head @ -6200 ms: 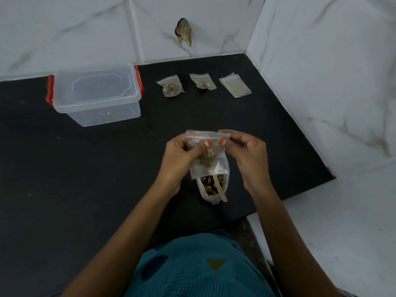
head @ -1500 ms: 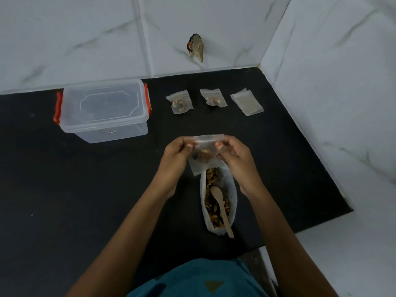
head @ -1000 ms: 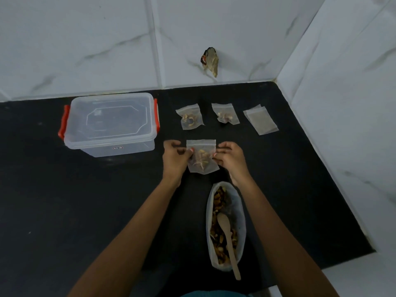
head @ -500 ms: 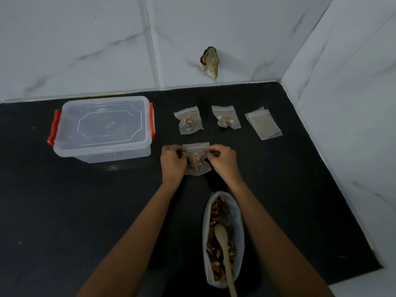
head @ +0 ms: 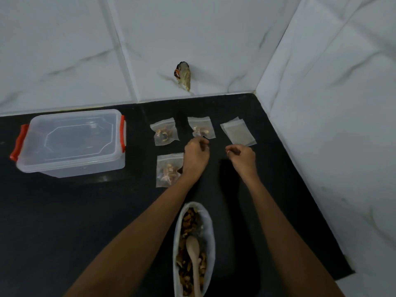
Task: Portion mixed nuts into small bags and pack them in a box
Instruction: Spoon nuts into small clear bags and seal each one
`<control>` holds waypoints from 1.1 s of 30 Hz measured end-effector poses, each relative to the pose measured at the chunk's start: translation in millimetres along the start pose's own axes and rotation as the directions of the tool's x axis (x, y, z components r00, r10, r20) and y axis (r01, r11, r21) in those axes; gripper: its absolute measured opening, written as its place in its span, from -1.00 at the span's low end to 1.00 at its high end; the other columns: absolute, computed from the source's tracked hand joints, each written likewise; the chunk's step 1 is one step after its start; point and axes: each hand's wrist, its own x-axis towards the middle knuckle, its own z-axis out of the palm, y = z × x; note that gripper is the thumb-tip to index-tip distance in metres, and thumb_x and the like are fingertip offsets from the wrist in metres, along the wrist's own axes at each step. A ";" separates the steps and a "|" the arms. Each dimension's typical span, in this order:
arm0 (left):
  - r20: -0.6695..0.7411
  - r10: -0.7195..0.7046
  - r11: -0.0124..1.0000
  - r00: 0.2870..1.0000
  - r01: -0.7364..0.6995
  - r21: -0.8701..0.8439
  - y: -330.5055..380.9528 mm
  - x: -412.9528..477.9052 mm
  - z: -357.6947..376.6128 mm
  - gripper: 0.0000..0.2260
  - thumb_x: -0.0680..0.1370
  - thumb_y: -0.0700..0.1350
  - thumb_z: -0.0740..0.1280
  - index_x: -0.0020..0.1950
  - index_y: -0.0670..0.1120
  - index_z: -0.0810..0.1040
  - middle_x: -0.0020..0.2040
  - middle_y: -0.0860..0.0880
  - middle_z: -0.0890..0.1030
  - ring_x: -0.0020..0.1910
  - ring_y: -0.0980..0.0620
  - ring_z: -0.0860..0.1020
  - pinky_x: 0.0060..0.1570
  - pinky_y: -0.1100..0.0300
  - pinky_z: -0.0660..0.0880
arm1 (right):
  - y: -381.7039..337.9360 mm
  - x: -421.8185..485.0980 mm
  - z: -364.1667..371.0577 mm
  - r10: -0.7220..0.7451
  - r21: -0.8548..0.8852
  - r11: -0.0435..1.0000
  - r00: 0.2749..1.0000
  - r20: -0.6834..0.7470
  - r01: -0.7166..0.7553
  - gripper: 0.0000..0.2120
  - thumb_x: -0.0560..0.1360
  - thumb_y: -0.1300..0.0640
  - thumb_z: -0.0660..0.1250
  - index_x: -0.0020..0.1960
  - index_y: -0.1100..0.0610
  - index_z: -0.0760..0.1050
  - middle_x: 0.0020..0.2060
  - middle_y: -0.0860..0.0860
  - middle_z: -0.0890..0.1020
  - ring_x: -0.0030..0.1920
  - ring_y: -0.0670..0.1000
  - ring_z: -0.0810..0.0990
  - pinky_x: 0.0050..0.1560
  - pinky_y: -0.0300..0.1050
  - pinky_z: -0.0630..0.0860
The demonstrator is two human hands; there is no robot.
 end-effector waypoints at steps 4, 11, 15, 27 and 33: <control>0.091 -0.068 0.996 0.994 0.072 -0.045 24.5 20.3 43.4 -0.81 0.54 -0.30 0.23 0.14 -0.24 0.51 0.11 -0.18 0.57 0.11 -0.04 0.54 0.10 0.22 0.43 | 11.2 38.4 -26.1 0.056 -0.021 0.998 0.990 -0.131 -0.059 -0.78 0.50 0.26 0.29 0.14 0.21 0.53 0.14 0.12 0.56 0.14 0.02 0.52 0.09 -0.24 0.40; 0.041 -0.179 0.982 0.983 0.181 -0.061 40.0 52.5 90.8 -0.73 0.49 -0.36 0.24 0.18 -0.24 0.44 0.21 -0.22 0.47 0.14 -0.13 0.50 0.14 0.11 0.44 | 30.0 90.1 -36.2 -0.002 -0.123 0.992 0.972 -0.236 -0.028 -0.80 0.44 0.23 0.36 0.05 0.25 0.55 0.00 0.18 0.59 -0.03 0.10 0.58 -0.06 -0.21 0.43; -0.021 -0.173 0.985 0.985 0.173 0.004 42.5 64.2 101.3 -0.66 0.48 -0.37 0.26 0.25 -0.24 0.37 0.31 -0.21 0.33 0.24 -0.12 0.42 0.21 0.23 0.30 | 33.7 99.6 -31.8 -0.006 -0.165 0.986 0.977 -0.214 -0.031 -0.77 0.44 0.25 0.35 0.10 0.24 0.53 0.07 0.16 0.53 0.00 0.10 0.55 -0.06 -0.20 0.40; -0.097 -0.177 0.984 0.979 0.174 -0.044 38.0 68.6 113.5 -0.65 0.44 -0.45 0.24 0.21 -0.25 0.39 0.29 -0.20 0.33 0.18 -0.13 0.45 0.24 0.08 0.40 | 33.6 113.1 -42.1 0.123 0.043 0.992 0.988 -0.091 -0.120 -0.82 0.43 0.29 0.36 0.03 0.20 0.57 -0.07 0.10 0.63 -0.15 -0.05 0.54 -0.12 -0.20 0.46; -0.084 -0.183 0.983 0.980 0.183 -0.009 39.0 67.2 113.1 -0.63 0.47 -0.43 0.23 0.25 -0.22 0.39 0.31 -0.18 0.34 0.25 -0.08 0.42 0.26 0.19 0.35 | 31.8 107.6 -46.1 0.119 -0.027 0.992 0.977 -0.179 -0.126 -0.83 0.45 0.19 0.37 0.04 0.16 0.58 -0.02 0.06 0.64 -0.01 0.03 0.58 -0.10 -0.19 0.41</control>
